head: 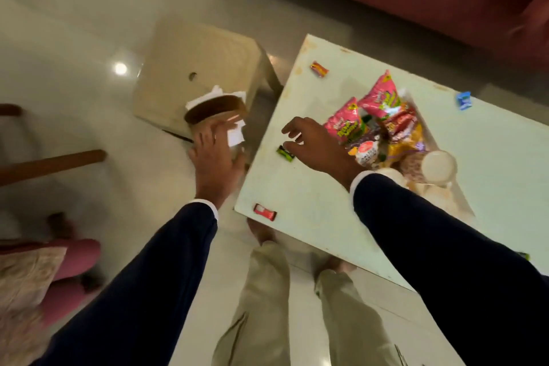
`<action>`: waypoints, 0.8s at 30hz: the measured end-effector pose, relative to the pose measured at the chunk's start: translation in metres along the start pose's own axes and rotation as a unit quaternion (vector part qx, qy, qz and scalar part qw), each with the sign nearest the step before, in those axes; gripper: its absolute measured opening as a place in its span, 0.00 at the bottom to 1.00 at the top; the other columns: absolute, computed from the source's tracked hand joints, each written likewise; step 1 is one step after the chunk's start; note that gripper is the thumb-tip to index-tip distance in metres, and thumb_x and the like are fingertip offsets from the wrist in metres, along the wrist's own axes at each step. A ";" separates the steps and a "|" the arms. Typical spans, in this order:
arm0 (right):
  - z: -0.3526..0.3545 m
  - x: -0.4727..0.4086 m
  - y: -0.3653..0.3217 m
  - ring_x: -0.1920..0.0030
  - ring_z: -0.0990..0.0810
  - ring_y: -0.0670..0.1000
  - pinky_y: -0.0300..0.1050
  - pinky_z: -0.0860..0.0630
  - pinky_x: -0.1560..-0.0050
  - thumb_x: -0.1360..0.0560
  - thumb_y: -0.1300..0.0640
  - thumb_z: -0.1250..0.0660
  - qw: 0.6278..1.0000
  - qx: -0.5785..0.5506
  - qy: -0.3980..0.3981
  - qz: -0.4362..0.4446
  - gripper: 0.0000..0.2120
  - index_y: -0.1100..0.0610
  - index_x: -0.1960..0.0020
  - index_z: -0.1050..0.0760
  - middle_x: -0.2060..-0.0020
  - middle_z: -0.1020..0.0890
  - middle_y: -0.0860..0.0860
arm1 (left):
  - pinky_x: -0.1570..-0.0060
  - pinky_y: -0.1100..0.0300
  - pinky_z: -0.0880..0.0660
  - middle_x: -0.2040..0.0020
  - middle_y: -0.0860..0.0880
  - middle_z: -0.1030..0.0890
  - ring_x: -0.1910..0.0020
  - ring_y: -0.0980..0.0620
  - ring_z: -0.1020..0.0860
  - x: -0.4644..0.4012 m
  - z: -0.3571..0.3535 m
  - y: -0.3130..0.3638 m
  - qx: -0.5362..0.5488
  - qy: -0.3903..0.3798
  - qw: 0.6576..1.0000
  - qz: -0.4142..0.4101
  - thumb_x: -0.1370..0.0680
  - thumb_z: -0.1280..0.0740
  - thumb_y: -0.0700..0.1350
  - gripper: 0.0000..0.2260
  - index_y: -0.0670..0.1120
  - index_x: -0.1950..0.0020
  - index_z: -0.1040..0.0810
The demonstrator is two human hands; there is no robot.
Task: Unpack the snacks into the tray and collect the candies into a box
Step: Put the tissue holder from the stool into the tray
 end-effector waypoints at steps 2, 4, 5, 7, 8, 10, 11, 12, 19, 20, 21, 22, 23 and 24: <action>-0.026 -0.019 -0.012 0.47 0.22 0.51 0.47 0.23 0.47 0.23 0.54 0.29 0.999 -0.029 -0.024 -0.033 0.18 0.57 0.36 0.26 0.44 0.22 0.52 | 0.37 0.38 0.35 0.29 0.41 0.31 0.31 0.37 0.32 -0.022 0.010 -0.033 0.000 -0.002 0.999 0.035 0.30 0.25 0.51 0.33 0.48 0.28 0.34; -0.049 -0.034 -0.021 0.45 0.25 0.47 0.38 0.27 0.51 0.23 0.50 0.28 0.993 -0.067 -0.054 -0.081 0.25 0.56 0.30 0.30 0.43 0.26 0.47 | 0.34 0.38 0.36 0.26 0.44 0.35 0.28 0.39 0.34 -0.045 0.015 -0.057 -0.003 -0.023 0.999 0.040 0.34 0.22 0.54 0.41 0.51 0.25 0.37; -0.061 -0.041 -0.023 0.45 0.27 0.46 0.38 0.27 0.49 0.23 0.50 0.27 0.988 -0.088 -0.069 -0.107 0.27 0.57 0.29 0.31 0.43 0.28 0.46 | 0.33 0.38 0.37 0.25 0.46 0.35 0.27 0.40 0.35 -0.056 0.014 -0.068 -0.009 -0.041 0.998 0.042 0.35 0.21 0.56 0.43 0.52 0.25 0.38; -0.082 -0.057 -0.026 0.43 0.24 0.49 0.44 0.23 0.43 0.27 0.47 0.25 0.981 -0.121 -0.062 -0.142 0.29 0.55 0.31 0.30 0.41 0.25 0.47 | 0.34 0.39 0.37 0.27 0.47 0.32 0.29 0.41 0.32 -0.076 0.007 -0.084 -0.028 -0.092 0.994 0.043 0.34 0.22 0.58 0.43 0.53 0.24 0.38; -0.093 -0.066 -0.020 0.42 0.22 0.53 0.50 0.21 0.41 0.31 0.43 0.24 0.977 -0.132 -0.044 -0.159 0.32 0.53 0.32 0.29 0.40 0.23 0.49 | 0.34 0.39 0.36 0.29 0.47 0.30 0.30 0.41 0.31 -0.083 0.002 -0.090 -0.032 -0.122 0.991 0.039 0.32 0.23 0.58 0.40 0.53 0.25 0.37; -0.109 -0.081 -0.009 0.41 0.22 0.57 0.58 0.20 0.42 0.36 0.37 0.26 0.981 -0.089 -0.001 -0.172 0.33 0.51 0.36 0.29 0.40 0.24 0.52 | 0.36 0.41 0.35 0.32 0.47 0.25 0.34 0.42 0.27 -0.092 -0.007 -0.095 -0.028 -0.159 0.987 0.016 0.27 0.27 0.57 0.31 0.52 0.27 0.33; -0.112 -0.081 -0.013 0.41 0.24 0.57 0.59 0.21 0.42 0.33 0.41 0.27 0.985 -0.035 0.024 -0.168 0.30 0.52 0.37 0.29 0.40 0.25 0.53 | 0.37 0.41 0.34 0.34 0.48 0.24 0.36 0.43 0.25 -0.096 -0.009 -0.098 -0.021 -0.163 0.986 0.006 0.25 0.29 0.56 0.27 0.51 0.29 0.31; -0.110 -0.079 -0.022 0.42 0.25 0.56 0.57 0.21 0.42 0.29 0.46 0.27 0.986 0.029 0.052 -0.154 0.25 0.53 0.37 0.29 0.40 0.25 0.54 | 0.37 0.42 0.32 0.35 0.48 0.22 0.37 0.43 0.24 -0.099 -0.010 -0.100 -0.012 -0.162 0.987 -0.002 0.24 0.30 0.57 0.25 0.51 0.30 0.30; -0.138 -0.074 -0.069 0.34 0.26 0.59 0.54 0.30 0.35 0.28 0.57 0.30 0.938 0.326 0.044 0.111 0.24 0.54 0.32 0.28 0.33 0.24 0.53 | 0.42 0.43 0.24 0.42 0.50 0.19 0.44 0.45 0.20 -0.118 -0.010 -0.119 0.116 -0.166 0.979 0.004 0.24 0.32 0.58 0.20 0.50 0.36 0.28; -0.144 -0.078 -0.069 0.32 0.28 0.59 0.56 0.32 0.33 0.28 0.57 0.30 0.924 0.356 0.032 0.136 0.26 0.55 0.30 0.29 0.31 0.25 0.54 | 0.43 0.43 0.23 0.42 0.50 0.19 0.44 0.45 0.20 -0.121 -0.011 -0.122 0.135 -0.171 0.976 0.012 0.23 0.32 0.59 0.21 0.49 0.35 0.28; -0.148 -0.081 -0.068 0.30 0.28 0.59 0.58 0.33 0.32 0.28 0.57 0.30 0.911 0.384 0.018 0.148 0.28 0.55 0.29 0.30 0.29 0.26 0.54 | 0.43 0.44 0.22 0.41 0.50 0.19 0.44 0.46 0.20 -0.124 -0.011 -0.123 0.149 -0.175 0.973 0.019 0.23 0.33 0.59 0.22 0.49 0.35 0.28; -0.152 -0.085 -0.067 0.30 0.29 0.59 0.59 0.33 0.31 0.28 0.57 0.30 0.902 0.401 0.010 0.161 0.30 0.55 0.27 0.32 0.29 0.26 0.54 | 0.43 0.44 0.22 0.41 0.50 0.18 0.43 0.46 0.20 -0.126 -0.010 -0.125 0.158 -0.178 0.971 0.026 0.23 0.33 0.59 0.22 0.48 0.34 0.28; -0.154 -0.088 -0.068 0.30 0.28 0.59 0.59 0.32 0.31 0.29 0.57 0.30 0.895 0.414 0.003 0.167 0.32 0.55 0.26 0.33 0.29 0.26 0.54 | 0.43 0.45 0.22 0.41 0.50 0.18 0.44 0.47 0.20 -0.128 -0.009 -0.127 0.166 -0.177 0.969 0.032 0.23 0.33 0.59 0.23 0.48 0.34 0.28; -0.154 -0.092 -0.068 0.32 0.27 0.59 0.58 0.31 0.32 0.29 0.56 0.29 0.890 0.423 0.004 0.172 0.33 0.55 0.26 0.33 0.30 0.26 0.54 | 0.44 0.46 0.22 0.41 0.50 0.18 0.44 0.47 0.20 -0.129 -0.008 -0.128 0.175 -0.170 0.969 0.039 0.23 0.33 0.59 0.23 0.48 0.34 0.28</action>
Point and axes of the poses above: each hand's wrist, its own x-axis away from the middle knuckle, its own z-axis out of the back of the hand, y = z × x, the point moved 6 cm from there along -x, towards the middle knuckle
